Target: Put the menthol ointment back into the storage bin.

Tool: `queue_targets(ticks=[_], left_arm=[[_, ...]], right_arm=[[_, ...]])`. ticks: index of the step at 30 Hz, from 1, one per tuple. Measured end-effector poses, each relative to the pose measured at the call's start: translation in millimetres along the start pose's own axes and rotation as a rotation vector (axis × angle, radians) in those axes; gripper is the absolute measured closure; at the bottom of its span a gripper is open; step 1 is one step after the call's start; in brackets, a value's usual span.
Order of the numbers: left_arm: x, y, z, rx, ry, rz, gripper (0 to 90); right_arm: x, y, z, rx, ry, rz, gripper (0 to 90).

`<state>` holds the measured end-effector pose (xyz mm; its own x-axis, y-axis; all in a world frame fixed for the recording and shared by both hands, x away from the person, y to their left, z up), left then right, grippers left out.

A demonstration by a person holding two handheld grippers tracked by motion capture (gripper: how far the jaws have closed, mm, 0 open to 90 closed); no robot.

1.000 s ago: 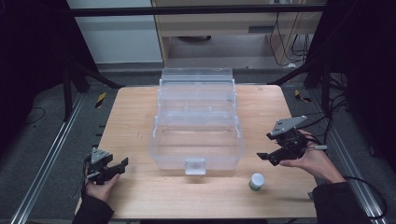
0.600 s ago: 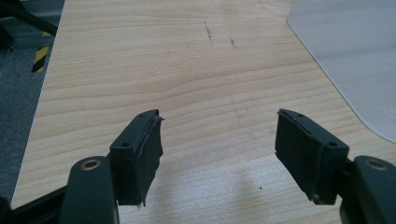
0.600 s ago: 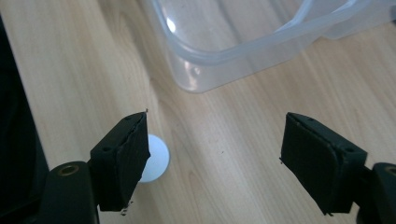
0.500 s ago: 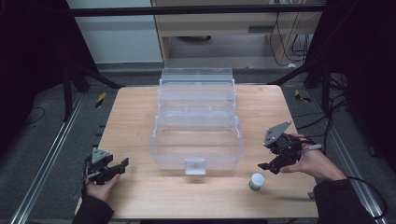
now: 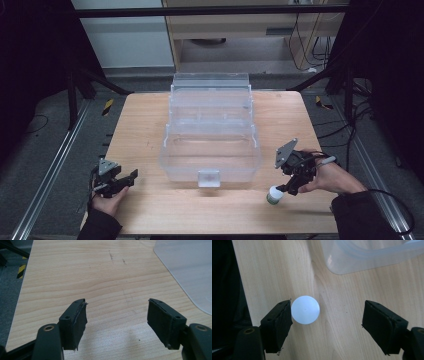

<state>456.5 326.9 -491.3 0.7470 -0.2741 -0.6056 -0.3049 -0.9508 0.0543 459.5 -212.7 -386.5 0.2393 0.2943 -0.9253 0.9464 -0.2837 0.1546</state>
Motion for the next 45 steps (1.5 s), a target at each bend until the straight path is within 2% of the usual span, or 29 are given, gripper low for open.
queue_targets(ticks=[5, 14, 18, 21, 45], left_arm=[[0.1, 0.3, 0.0, 0.0, 0.0, -0.001, 31.1], [-0.3, 0.1, -0.2, -0.002, 0.001, -0.001, 31.1], [-0.4, 0.1, -0.2, -0.001, 0.001, -0.001, 31.1], [-0.3, 0.2, -0.2, 0.0, 0.001, -0.001, 31.1], [-0.2, 0.1, -0.2, 0.002, 0.0, -0.003, 31.1]], right_arm=[[6.4, -5.1, -0.1, -0.025, -0.015, -0.011, 24.9], [17.6, -11.5, 0.2, -0.071, -0.086, -0.03, 28.8], [24.7, -14.6, -1.2, -0.108, -0.114, -0.037, 30.3], [27.9, -16.3, -1.1, -0.124, -0.122, -0.037, 31.0], [49.8, -24.6, -2.0, -0.176, -0.187, -0.051, 38.5]])
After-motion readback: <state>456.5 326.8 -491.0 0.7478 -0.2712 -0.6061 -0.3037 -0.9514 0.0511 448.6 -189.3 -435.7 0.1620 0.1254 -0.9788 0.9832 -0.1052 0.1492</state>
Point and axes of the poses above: each handheld gripper's, and its own axes: x roughly forward along the jaws, z roughly out of its underside, y roughly to its right, the point moved 1 cm from there along x, roughly forward along the jaws, and after that the axes turned 3 degrees about z, right-handed, at the moved point
